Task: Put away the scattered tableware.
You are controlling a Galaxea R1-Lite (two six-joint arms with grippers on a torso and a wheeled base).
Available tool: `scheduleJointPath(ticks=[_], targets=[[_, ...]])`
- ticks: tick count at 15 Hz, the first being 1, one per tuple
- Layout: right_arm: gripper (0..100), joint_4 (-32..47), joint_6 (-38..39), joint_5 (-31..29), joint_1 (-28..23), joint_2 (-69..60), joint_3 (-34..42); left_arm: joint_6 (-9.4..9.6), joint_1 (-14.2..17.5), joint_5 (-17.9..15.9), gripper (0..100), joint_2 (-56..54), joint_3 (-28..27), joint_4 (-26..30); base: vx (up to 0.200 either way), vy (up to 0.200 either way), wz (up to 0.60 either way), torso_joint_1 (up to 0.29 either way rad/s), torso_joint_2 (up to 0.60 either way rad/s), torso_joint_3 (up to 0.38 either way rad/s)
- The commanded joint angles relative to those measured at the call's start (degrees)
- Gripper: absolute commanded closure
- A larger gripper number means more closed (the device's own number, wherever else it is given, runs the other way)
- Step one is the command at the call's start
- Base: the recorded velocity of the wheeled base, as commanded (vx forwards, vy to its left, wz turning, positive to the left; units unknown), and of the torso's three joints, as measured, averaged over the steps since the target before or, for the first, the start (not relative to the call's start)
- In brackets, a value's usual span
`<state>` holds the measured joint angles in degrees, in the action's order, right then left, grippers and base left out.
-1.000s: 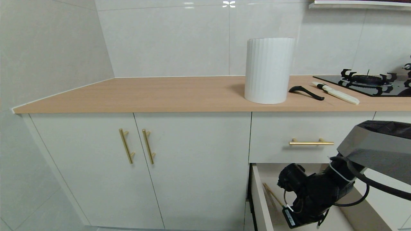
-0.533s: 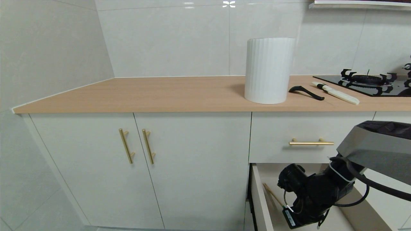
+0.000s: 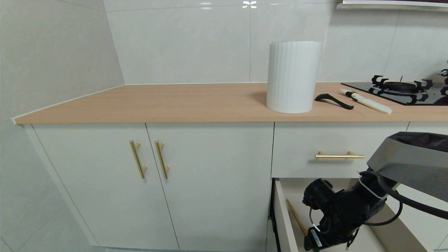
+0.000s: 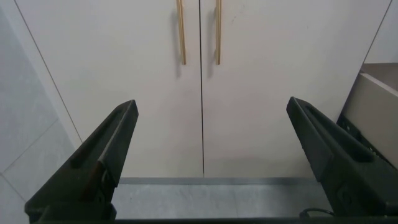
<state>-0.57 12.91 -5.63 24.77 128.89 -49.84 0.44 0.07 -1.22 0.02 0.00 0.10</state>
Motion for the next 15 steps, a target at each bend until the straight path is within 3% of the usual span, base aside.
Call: scheduleJointPath(ticks=[1,6,10,15], targets=[[0,-0.04,0.1,0.01,0.01,-0.13,-0.09,0.0,0.01,-0.01,0,-0.02,0.0,-0.01,0.0,0.0,0.0,0.0,0.0,0.0],[0,0.4,2.47,0.09,-0.43,-8.92,1.06,0.0,0.01,-0.01,0,-0.02,0.0,-0.01,0.0,0.0,0.0,0.0,0.0,0.0],[0,0.4,2.21,-0.08,-5.0,-25.18,2.99,0.0,0.01,-0.01,0,-0.02,0.0,-0.01,0.0,0.0,0.0,0.0,0.0,0.0],[0,0.31,-3.51,0.36,-11.06,-41.53,4.31,0.0,0.01,-0.01,0,-0.02,0.0,-0.01,0.0,0.0,0.0,0.0,0.0,0.0]])
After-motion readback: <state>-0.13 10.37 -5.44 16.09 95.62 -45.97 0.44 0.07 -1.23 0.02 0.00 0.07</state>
